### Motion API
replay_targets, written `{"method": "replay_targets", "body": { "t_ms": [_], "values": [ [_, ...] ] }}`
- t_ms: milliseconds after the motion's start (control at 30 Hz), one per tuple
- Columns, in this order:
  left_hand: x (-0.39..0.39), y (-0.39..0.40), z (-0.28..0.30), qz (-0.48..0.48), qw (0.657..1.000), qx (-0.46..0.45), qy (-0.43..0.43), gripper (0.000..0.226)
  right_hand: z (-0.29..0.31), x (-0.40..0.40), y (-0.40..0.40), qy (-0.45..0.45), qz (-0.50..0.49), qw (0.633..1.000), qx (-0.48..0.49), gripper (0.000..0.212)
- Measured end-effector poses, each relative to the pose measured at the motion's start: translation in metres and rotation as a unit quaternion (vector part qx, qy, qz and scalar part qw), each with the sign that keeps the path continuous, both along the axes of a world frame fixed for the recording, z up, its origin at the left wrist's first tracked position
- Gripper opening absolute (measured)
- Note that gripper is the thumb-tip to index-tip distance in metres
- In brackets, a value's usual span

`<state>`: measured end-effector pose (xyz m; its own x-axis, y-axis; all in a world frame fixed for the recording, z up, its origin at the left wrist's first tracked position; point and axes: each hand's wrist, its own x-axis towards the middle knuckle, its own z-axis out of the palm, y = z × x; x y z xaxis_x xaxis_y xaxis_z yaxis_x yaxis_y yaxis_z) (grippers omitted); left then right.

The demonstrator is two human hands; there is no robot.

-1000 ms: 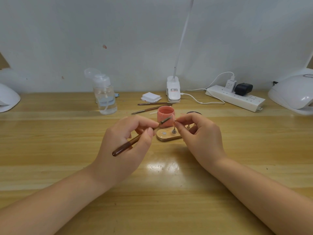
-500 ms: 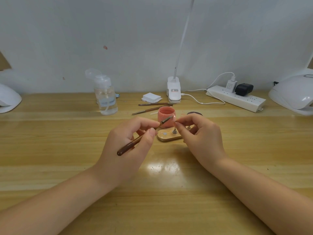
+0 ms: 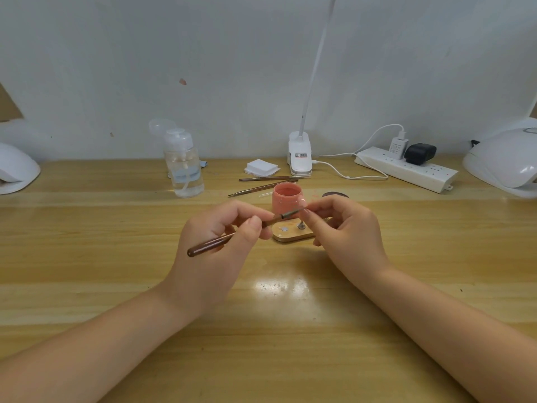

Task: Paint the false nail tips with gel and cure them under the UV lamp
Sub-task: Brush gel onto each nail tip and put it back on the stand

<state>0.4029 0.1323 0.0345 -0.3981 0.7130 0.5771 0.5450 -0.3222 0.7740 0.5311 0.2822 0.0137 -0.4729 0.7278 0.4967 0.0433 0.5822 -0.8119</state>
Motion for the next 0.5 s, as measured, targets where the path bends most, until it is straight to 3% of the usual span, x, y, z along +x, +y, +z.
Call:
{"method": "replay_targets", "body": {
  "t_ms": [267, 500],
  "values": [
    [0.0004, 0.0020, 0.0007, 0.011, 0.999, 0.013, -0.042, 0.017, -0.0011, 0.0004, 0.0004, 0.004, 0.014, 1.000, -0.017, 0.006],
    [0.0015, -0.0010, -0.0016, -0.001, 1.000, 0.021, -0.004, 0.021, -0.0012, 0.0007, -0.0004, 0.014, 0.019, 0.999, -0.024, 0.007]
  ]
}}
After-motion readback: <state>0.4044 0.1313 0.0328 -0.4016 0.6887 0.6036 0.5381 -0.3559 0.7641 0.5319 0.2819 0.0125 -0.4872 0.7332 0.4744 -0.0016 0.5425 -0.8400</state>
